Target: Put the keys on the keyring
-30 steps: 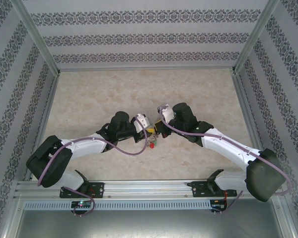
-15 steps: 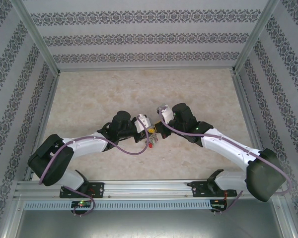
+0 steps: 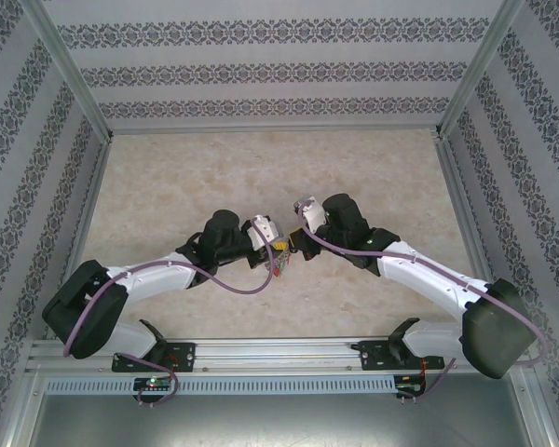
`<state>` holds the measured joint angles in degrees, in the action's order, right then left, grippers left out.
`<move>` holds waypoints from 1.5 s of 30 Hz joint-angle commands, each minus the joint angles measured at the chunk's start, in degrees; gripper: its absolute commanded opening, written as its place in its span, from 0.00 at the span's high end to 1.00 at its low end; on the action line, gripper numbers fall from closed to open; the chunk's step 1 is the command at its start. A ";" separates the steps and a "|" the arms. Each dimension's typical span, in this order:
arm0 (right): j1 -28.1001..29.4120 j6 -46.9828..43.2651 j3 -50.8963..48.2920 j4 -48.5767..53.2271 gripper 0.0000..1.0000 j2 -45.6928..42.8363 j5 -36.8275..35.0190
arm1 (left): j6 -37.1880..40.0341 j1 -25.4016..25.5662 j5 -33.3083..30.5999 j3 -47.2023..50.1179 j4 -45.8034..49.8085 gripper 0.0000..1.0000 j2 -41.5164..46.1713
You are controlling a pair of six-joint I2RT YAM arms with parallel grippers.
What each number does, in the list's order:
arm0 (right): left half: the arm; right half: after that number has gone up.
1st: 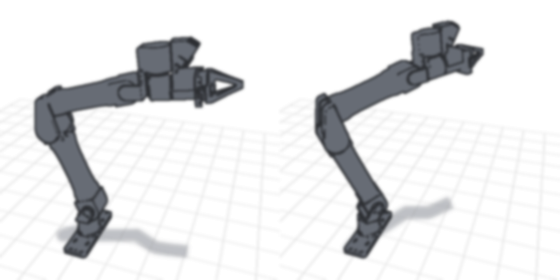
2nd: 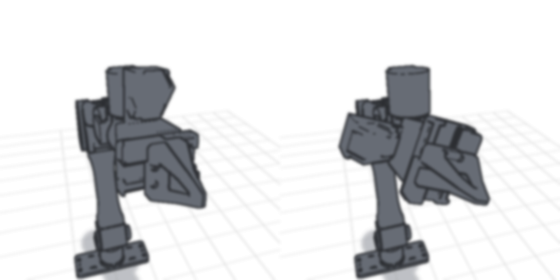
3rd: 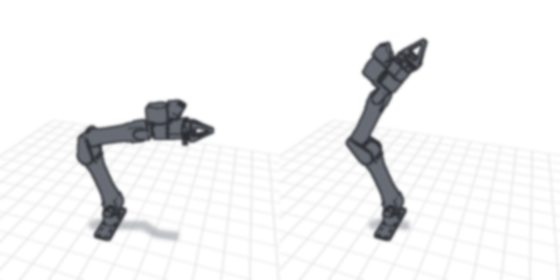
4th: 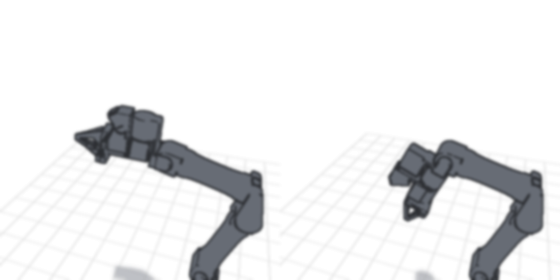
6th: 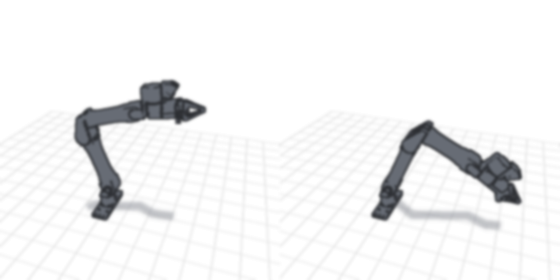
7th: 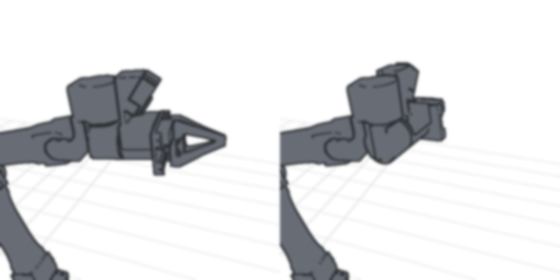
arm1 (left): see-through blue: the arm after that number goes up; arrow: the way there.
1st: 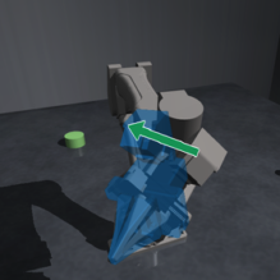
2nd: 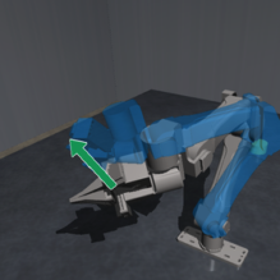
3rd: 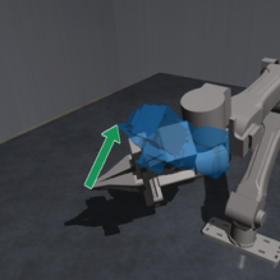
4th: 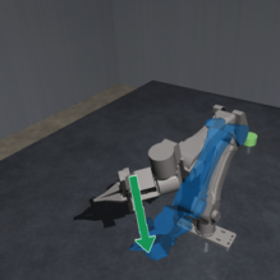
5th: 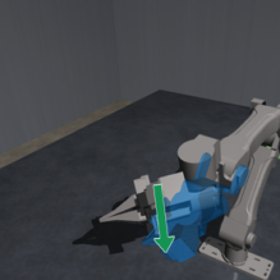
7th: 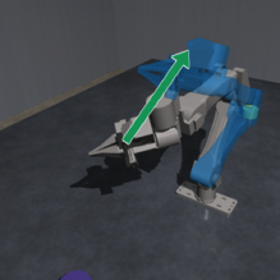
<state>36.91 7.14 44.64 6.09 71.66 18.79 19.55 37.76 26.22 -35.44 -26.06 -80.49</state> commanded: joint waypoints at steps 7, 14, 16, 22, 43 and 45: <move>0.44 -1.35 0.81 -1.64 1.00 -0.64 2.13 | 1.76 -1.02 -0.73 -1.19 3.94 0.68 -0.15; 0.40 -1.47 1.03 -1.62 1.00 -0.41 2.32 | 1.73 -1.10 2.91 -2.98 4.27 0.67 -2.17; 0.40 -1.49 1.00 -1.67 1.00 -0.46 2.52 | 1.87 -1.09 3.13 -3.54 4.36 0.68 -2.65; 0.61 -1.55 1.06 -1.85 1.00 -0.29 3.00 | 2.68 -1.10 3.27 -5.07 5.11 0.70 -3.98; 0.71 -2.26 1.58 -1.74 1.00 0.76 4.76 | 4.43 -1.11 3.46 -6.89 8.29 0.87 -5.36; 0.66 -2.30 1.54 -1.75 1.00 0.94 4.86 | 4.36 -1.11 3.56 -7.01 8.16 0.91 -5.38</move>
<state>36.91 5.76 44.64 5.76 72.20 21.12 22.79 37.39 29.58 -40.69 -18.65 -85.19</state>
